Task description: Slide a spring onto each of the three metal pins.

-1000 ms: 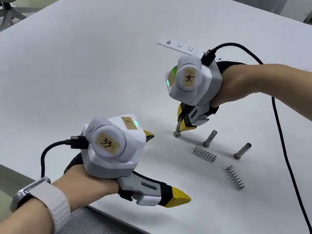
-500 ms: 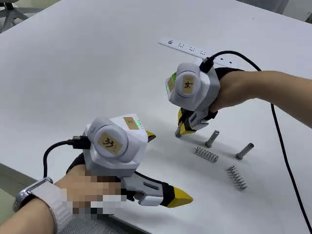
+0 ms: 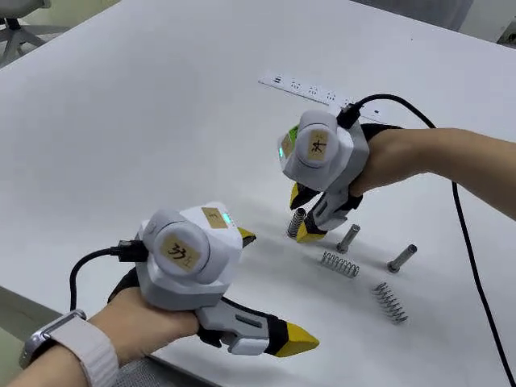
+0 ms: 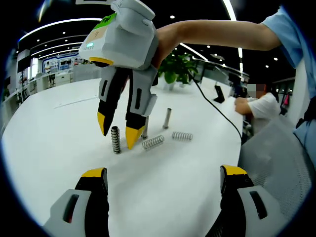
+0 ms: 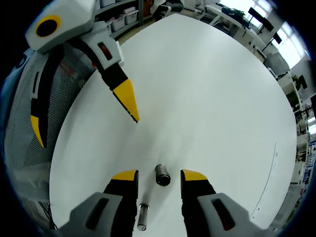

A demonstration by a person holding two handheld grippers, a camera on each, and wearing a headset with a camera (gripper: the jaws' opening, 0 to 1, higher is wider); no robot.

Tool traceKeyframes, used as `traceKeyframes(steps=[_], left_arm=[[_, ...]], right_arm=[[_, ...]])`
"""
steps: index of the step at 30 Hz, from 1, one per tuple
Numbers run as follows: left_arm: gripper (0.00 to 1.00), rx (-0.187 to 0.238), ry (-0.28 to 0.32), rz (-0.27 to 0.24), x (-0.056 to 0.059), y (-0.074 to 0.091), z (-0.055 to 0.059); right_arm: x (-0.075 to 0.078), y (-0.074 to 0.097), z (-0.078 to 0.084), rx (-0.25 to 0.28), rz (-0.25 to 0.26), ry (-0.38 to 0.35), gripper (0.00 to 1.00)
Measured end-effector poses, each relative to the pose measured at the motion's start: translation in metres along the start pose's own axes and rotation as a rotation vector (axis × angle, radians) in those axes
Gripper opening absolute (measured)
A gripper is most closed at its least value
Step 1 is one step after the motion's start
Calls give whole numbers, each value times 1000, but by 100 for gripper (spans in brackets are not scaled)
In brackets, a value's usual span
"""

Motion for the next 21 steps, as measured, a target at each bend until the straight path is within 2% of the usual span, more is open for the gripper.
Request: traceKeyframes(steps=[8, 10, 13, 21], left_arm=[[96, 11, 5, -6, 0, 0, -1], [96, 14, 9, -13, -1, 1, -2], [97, 28, 21, -17, -2, 3, -4], [97, 30, 23, -22, -3, 4, -4]], right_arm=[[-10, 6, 13, 115, 37, -97, 69], [-13, 6, 17, 141, 43, -126, 70], [-16, 7, 20, 167, 46, -162, 77], [-30, 15, 33, 242, 104, -228, 95]])
Point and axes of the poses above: the centre of the closed fingertips' face, and the gripper's own axes: y roughly backward along the fingers, x roughly to its right, z roughly out of its underside, the point moved 8 cm from there along y, roughly backward along the fingers, and after that the axes turned 14 degrees about -x, right-handed, at the moved point
